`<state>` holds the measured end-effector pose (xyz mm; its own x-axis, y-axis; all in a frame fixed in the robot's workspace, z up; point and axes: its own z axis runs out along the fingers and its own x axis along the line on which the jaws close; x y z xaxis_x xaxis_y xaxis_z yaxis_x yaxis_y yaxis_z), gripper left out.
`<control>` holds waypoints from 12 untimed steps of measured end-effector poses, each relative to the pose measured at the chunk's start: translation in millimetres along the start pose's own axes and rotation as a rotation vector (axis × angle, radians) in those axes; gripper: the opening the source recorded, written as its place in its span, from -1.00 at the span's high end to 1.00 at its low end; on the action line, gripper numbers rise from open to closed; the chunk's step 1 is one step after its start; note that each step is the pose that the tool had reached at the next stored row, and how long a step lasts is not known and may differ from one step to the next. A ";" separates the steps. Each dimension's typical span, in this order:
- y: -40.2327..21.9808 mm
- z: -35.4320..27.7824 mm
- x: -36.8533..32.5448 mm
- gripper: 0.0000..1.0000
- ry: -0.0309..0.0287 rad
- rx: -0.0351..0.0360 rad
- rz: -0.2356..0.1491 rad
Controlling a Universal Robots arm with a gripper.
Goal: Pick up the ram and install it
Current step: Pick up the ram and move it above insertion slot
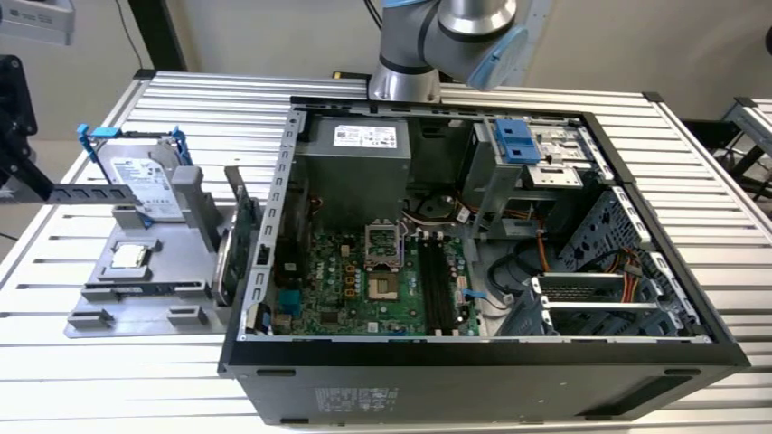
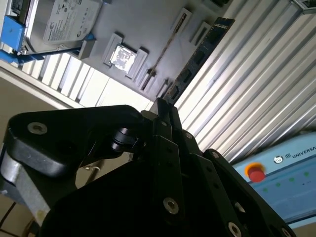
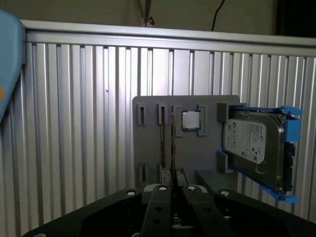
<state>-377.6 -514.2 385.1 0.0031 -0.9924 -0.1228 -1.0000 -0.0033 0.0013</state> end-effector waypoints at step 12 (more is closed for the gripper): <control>-1.6 -0.3 0.0 1.00 -0.0010 -0.0001 0.000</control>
<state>-376.1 -514.2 385.4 0.0028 -0.9923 -0.1238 -1.0000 -0.0030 0.0015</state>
